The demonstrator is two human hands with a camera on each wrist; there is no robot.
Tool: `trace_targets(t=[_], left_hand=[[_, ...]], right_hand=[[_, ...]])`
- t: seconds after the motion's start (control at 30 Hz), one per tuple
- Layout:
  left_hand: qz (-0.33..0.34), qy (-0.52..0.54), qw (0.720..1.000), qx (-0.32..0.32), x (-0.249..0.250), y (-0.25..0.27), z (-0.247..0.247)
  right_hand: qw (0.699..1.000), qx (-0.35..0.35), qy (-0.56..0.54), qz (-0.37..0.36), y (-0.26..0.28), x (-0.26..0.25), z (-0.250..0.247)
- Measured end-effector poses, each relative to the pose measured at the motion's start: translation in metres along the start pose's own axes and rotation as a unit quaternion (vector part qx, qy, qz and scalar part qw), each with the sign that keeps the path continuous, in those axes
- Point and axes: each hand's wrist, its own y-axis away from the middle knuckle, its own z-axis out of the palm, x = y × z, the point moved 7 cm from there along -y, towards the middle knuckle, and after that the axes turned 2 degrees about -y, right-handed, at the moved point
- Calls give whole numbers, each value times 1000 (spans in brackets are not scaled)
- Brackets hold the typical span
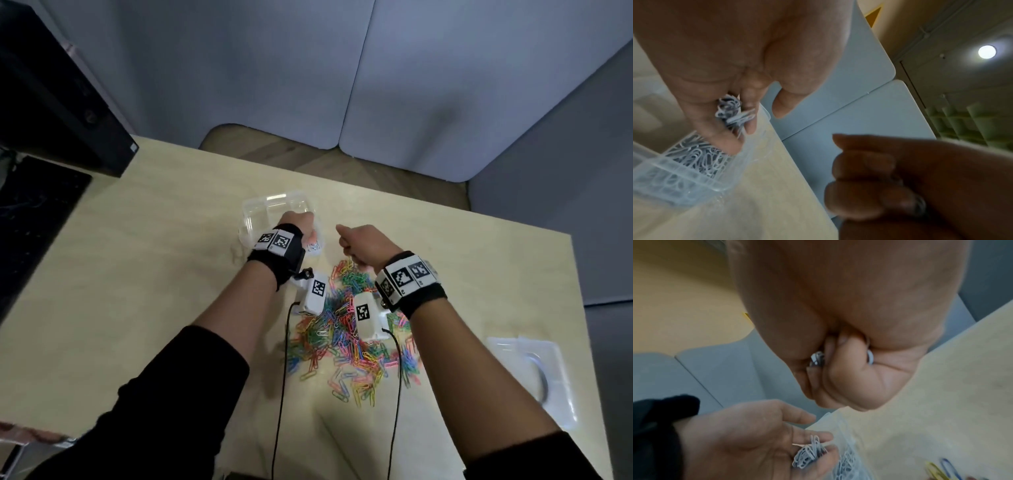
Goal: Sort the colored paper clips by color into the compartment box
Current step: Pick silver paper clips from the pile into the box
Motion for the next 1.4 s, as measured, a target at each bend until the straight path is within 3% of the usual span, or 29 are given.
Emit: trace_targets(t=[0.13, 0.2, 0.33, 0.47, 0.57, 0.7, 0.77, 0.87, 0.97, 1.1, 1.2, 1.4], left_hand=[[24, -167, 986, 9, 2, -8, 4], [25, -190, 981, -4, 0, -13, 10], [47, -142, 989, -21, -3, -14, 7], [97, -116, 988, 23, -15, -18, -27], [112, -11, 993, 44, -25, -2, -53], [81, 20, 996, -32, -52, 16, -57], [58, -8, 995, -77, -70, 22, -52], [72, -112, 987, -95, -98, 21, -42], [117, -270, 951, -98, -114, 25, -32], [148, -310, 929, -136, -125, 42, -11], [180, -401, 891, -112, -127, 50, 4], [192, -429, 880, -70, -134, 62, 21]], right_hand=[[997, 13, 70, -24, -18, -16, -7], [994, 14, 107, -31, -28, -21, -7], [989, -1, 146, -24, -52, -26, 2], [979, 1, 202, -38, -73, -39, 23], [971, 8, 235, -38, -86, -42, 38], [937, 44, 343, -54, -86, -52, 50], [923, 57, 374, -62, -83, -56, 55], [918, 55, 387, -66, -81, -57, 66], [921, 57, 377, -78, -74, -57, 72], [930, 90, 331, -131, -48, -55, 57], [932, 136, 287, -176, -18, -29, 28], [957, 102, 254, -94, 33, 78, 25]])
